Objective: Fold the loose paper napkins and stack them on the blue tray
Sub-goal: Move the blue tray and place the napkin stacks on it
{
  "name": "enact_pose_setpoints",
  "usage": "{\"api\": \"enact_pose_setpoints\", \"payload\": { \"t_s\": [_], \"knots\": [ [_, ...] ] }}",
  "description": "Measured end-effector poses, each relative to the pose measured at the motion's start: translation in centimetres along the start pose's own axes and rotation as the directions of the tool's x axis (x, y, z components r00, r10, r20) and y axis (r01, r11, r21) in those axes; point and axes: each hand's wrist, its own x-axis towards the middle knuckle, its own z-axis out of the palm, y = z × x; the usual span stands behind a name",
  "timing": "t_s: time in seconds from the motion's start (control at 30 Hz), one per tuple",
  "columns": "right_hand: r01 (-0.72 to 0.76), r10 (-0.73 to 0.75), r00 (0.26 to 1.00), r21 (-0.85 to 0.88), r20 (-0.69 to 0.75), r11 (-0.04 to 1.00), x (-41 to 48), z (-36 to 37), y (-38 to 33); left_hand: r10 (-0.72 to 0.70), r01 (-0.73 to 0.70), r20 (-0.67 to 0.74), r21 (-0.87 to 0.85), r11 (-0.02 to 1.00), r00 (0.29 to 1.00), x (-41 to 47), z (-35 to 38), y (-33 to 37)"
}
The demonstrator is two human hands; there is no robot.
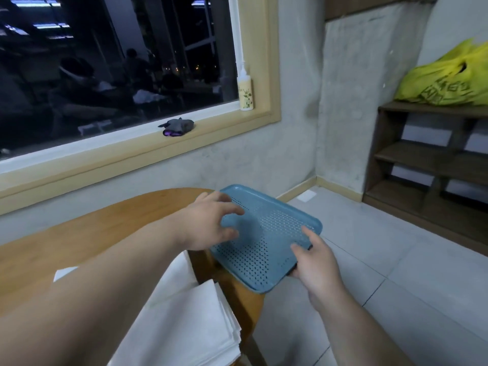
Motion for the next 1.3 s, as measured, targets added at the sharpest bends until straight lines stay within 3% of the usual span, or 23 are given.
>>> {"api": "enact_pose_setpoints", "payload": {
  "t_s": [0.17,0.33,0.47,0.6,0.7,0.9,1.17,1.3],
  "knots": [
    [0.064,-0.056,0.997,0.155,-0.059,0.986,2.6,-4.5,-4.5,-0.026,0.026,0.014,0.0,1.0,1.0,4.2,0.0,-1.5],
    [0.113,-0.102,0.992,0.179,-0.069,0.977,3.8,-8.3,-8.3,-0.126,0.126,0.011,-0.101,0.987,0.992,7.0,-0.5,-2.8],
    [0.074,-0.07,0.997,0.248,-0.023,0.966,3.1,-9.6,-10.3,-0.138,0.134,0.011,-0.329,0.935,0.99,6.3,-1.5,-3.4],
    [0.039,-0.055,0.997,0.243,0.059,0.969,1.5,-8.6,-11.2,-0.133,0.123,0.033,-0.643,0.756,0.991,2.7,-2.6,-4.1],
    [0.025,-0.053,0.992,0.232,0.112,0.972,-0.5,-6.6,-12.1,-0.182,0.156,0.061,-0.806,0.571,0.981,-1.2,-3.5,-5.8],
    [0.046,-0.082,0.973,0.169,0.214,0.985,-6.0,1.4,-13.6,-0.365,0.177,0.014,-0.892,0.415,0.931,-13.3,-6.5,-10.4],
    [0.151,-0.094,0.912,-0.112,0.399,0.982,-17.5,14.9,-11.6,-0.582,0.196,-0.069,-0.904,0.38,0.81,-35.2,-7.9,-16.6],
    [0.24,-0.055,0.832,-0.268,0.553,0.933,-23.4,20.8,-8.1,-0.67,0.272,-0.057,-0.885,0.377,0.74,-45.6,-7.0,-18.4]
  ]
}}
